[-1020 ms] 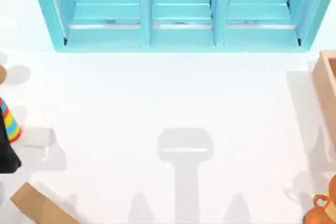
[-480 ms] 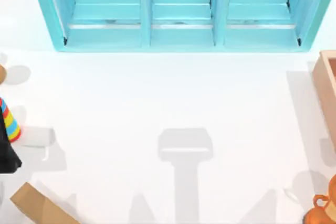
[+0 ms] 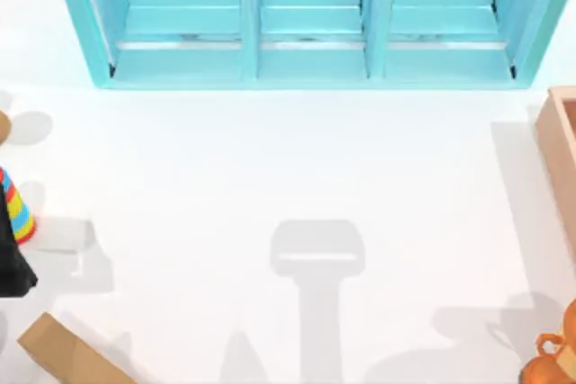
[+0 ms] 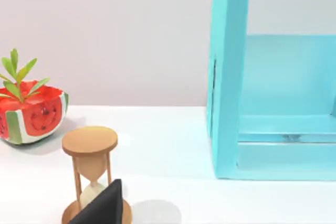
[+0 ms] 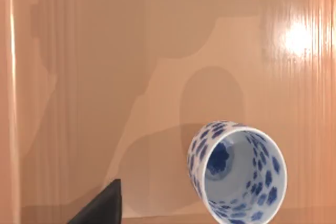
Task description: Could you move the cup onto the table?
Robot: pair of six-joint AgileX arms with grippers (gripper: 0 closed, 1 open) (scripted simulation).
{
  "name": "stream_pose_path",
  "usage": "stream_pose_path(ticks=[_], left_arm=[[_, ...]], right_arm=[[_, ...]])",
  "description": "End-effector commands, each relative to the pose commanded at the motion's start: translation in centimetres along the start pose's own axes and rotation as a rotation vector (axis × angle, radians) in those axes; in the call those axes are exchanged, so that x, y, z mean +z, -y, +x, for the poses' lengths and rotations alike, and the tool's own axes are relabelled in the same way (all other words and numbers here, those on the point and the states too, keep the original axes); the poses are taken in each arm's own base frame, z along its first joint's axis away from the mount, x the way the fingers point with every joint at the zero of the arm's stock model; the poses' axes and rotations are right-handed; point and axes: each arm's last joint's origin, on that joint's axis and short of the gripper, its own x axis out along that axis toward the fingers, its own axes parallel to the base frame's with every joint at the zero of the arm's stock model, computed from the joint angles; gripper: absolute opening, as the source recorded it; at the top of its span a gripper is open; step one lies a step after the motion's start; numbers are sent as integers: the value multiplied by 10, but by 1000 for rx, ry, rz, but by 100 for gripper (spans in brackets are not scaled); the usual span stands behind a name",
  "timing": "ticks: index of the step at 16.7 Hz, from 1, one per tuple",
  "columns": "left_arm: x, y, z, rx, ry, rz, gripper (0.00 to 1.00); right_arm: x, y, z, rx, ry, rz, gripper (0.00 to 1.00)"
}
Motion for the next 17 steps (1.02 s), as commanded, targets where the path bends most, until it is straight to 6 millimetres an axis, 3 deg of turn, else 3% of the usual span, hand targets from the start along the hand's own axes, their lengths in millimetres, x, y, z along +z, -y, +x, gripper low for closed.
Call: stream_pose_path(ticks=[3, 7, 14, 17], left_arm=[[0, 0, 0, 0, 0, 0, 100], [0, 0, 0, 0, 0, 0, 100], [0, 0, 0, 0, 0, 0, 100], [0, 0, 0, 0, 0, 0, 100]], right_arm=[[22, 23, 9, 61, -210, -1, 100], [38, 45, 15, 118, -349, 2, 100], [39, 47, 16, 124, -361, 0, 100], [34, 46, 34, 127, -369, 3, 100]])
